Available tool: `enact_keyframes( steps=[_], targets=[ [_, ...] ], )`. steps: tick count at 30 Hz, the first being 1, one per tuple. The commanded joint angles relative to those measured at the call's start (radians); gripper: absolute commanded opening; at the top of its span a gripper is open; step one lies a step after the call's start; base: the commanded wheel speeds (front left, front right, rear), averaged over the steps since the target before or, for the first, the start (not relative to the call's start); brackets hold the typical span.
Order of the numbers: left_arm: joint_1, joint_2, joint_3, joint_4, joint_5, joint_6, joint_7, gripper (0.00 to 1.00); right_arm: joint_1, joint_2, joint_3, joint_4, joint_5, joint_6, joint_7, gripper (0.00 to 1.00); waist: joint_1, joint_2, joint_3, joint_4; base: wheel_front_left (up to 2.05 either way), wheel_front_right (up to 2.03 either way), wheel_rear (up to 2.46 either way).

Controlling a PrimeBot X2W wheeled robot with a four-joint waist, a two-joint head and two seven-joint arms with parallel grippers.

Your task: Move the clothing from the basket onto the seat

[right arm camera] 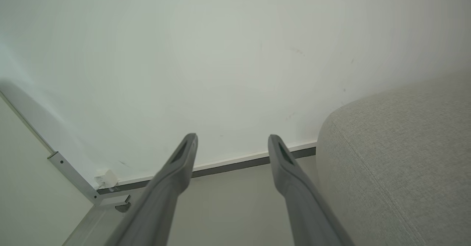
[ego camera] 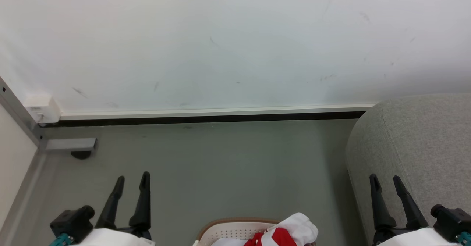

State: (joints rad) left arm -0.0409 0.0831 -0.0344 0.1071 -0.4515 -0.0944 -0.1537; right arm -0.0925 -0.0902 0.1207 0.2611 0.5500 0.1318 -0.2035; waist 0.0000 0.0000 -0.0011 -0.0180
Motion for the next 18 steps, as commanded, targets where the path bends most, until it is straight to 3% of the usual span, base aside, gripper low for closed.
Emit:
enact_keyframes(
  steps=[1,18],
  targets=[
    [0.002,0.014,-0.001,-0.007,0.033,0.004,-0.012,1.00,-0.021,0.001,-0.008,0.001,-0.035,-0.001,-0.007,1.00,0.0000,0.0000,0.000,0.000,0.00,0.00,0.00],
    [0.007,0.018,-0.019,-0.011,0.181,0.005,-0.052,1.00,-0.033,0.015,-0.016,0.026,-0.189,-0.002,-0.028,1.00,0.0000,0.0000,-0.001,-0.006,0.00,0.00,0.00]
  ],
)
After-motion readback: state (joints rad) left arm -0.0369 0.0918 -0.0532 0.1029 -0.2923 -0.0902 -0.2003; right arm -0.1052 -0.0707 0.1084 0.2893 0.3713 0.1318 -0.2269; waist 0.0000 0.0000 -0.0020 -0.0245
